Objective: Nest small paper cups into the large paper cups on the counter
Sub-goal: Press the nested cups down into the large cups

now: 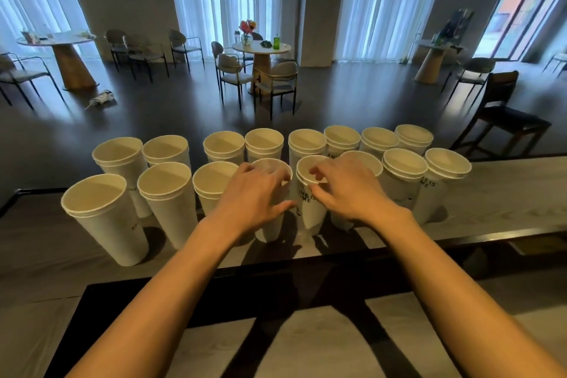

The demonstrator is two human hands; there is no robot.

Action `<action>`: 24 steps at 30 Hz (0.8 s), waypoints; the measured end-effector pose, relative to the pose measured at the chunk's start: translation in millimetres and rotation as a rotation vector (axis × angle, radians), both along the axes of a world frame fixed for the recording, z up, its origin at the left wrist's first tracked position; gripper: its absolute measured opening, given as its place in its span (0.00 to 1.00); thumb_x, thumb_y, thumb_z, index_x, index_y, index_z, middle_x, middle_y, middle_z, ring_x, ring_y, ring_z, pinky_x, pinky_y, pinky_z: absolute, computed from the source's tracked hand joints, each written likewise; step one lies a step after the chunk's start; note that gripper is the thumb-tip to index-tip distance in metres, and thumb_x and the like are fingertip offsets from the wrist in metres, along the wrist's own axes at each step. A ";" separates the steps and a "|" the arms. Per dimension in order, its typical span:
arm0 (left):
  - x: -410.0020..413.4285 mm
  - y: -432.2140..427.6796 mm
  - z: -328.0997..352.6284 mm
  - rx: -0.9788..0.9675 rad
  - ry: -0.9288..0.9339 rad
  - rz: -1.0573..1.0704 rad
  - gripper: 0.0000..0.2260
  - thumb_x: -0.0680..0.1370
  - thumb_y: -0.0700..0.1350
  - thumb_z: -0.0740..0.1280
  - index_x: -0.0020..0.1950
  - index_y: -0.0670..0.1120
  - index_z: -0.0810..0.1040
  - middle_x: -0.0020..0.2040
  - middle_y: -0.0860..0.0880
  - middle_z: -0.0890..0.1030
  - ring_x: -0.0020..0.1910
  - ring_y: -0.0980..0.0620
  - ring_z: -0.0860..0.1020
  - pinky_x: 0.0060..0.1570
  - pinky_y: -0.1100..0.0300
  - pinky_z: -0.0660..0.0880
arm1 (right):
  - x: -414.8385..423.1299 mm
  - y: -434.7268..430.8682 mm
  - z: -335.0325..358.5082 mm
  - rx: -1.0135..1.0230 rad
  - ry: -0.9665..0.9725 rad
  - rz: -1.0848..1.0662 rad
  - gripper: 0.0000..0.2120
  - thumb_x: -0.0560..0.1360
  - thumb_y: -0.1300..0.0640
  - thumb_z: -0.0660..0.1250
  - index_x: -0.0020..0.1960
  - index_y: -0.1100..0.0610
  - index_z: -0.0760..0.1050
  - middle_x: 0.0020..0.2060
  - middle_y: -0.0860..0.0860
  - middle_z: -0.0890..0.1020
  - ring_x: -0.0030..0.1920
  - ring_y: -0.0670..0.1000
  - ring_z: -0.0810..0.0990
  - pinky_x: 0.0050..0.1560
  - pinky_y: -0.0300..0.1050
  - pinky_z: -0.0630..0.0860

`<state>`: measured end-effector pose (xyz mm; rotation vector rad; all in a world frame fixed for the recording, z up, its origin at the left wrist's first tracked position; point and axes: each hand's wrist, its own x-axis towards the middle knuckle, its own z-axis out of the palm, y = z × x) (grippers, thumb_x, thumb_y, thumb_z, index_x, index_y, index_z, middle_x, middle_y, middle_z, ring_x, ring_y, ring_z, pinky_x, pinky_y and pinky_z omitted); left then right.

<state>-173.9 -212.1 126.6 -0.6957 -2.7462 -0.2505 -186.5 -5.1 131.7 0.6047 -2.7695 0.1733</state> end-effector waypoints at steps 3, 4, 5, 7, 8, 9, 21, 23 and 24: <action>0.8 4.7 -3.8 -0.025 -0.012 0.035 0.11 0.79 0.52 0.68 0.62 0.53 0.78 0.58 0.51 0.84 0.56 0.51 0.81 0.63 0.55 0.71 | -3.4 2.1 -7.8 0.120 -0.084 0.023 0.10 0.78 0.46 0.62 0.54 0.51 0.74 0.47 0.50 0.81 0.49 0.52 0.77 0.55 0.48 0.70; 1.6 5.8 -3.4 -0.017 -0.017 0.051 0.11 0.80 0.50 0.68 0.62 0.53 0.78 0.58 0.51 0.84 0.56 0.50 0.81 0.61 0.55 0.73 | -4.7 2.4 -10.7 0.116 -0.090 0.036 0.09 0.79 0.47 0.61 0.52 0.50 0.74 0.45 0.50 0.81 0.48 0.52 0.77 0.59 0.50 0.70; 2.4 7.2 -2.9 -0.010 -0.022 0.064 0.12 0.80 0.50 0.68 0.63 0.53 0.79 0.59 0.51 0.84 0.56 0.50 0.81 0.60 0.55 0.74 | -5.7 2.5 -13.2 0.102 -0.090 0.048 0.08 0.79 0.47 0.61 0.51 0.50 0.75 0.45 0.50 0.81 0.48 0.52 0.77 0.62 0.50 0.69; 3.2 10.8 -2.8 -0.006 -0.023 0.076 0.13 0.79 0.50 0.69 0.64 0.52 0.79 0.60 0.52 0.84 0.56 0.50 0.81 0.59 0.55 0.76 | -7.6 4.1 -16.5 0.081 -0.073 0.068 0.08 0.80 0.48 0.60 0.51 0.50 0.75 0.44 0.50 0.81 0.47 0.52 0.77 0.61 0.50 0.68; 3.1 11.9 -2.9 -0.007 -0.023 0.078 0.13 0.79 0.50 0.69 0.64 0.53 0.79 0.60 0.52 0.84 0.56 0.50 0.82 0.59 0.55 0.76 | -8.6 5.1 -17.4 0.080 -0.062 0.075 0.08 0.80 0.48 0.60 0.51 0.50 0.75 0.44 0.50 0.81 0.46 0.52 0.77 0.61 0.50 0.68; 2.7 12.5 -2.8 -0.012 -0.027 0.079 0.13 0.79 0.50 0.69 0.64 0.53 0.79 0.60 0.52 0.84 0.55 0.50 0.82 0.58 0.55 0.77 | -8.9 6.1 -18.1 0.083 -0.054 0.081 0.08 0.80 0.48 0.60 0.51 0.50 0.75 0.44 0.50 0.82 0.46 0.52 0.77 0.60 0.50 0.68; -10.8 22.6 8.5 0.180 0.086 0.070 0.16 0.78 0.60 0.65 0.57 0.52 0.81 0.51 0.53 0.84 0.46 0.55 0.80 0.47 0.61 0.75 | -13.8 18.3 -14.0 0.109 -0.074 0.136 0.09 0.79 0.47 0.61 0.51 0.50 0.76 0.46 0.48 0.82 0.49 0.49 0.78 0.64 0.50 0.67; -15.9 28.7 13.8 0.183 0.100 0.058 0.15 0.78 0.60 0.65 0.55 0.52 0.81 0.50 0.53 0.84 0.46 0.55 0.80 0.48 0.60 0.77 | -15.0 20.7 -14.1 0.112 -0.088 0.147 0.10 0.78 0.47 0.61 0.53 0.50 0.77 0.47 0.47 0.82 0.51 0.49 0.78 0.66 0.50 0.67; -17.9 31.9 15.5 0.177 0.105 0.053 0.15 0.78 0.60 0.65 0.55 0.52 0.81 0.50 0.54 0.84 0.46 0.55 0.80 0.47 0.59 0.78 | -14.7 21.6 -14.3 0.112 -0.096 0.156 0.10 0.78 0.47 0.61 0.53 0.50 0.77 0.48 0.47 0.82 0.52 0.49 0.78 0.67 0.50 0.66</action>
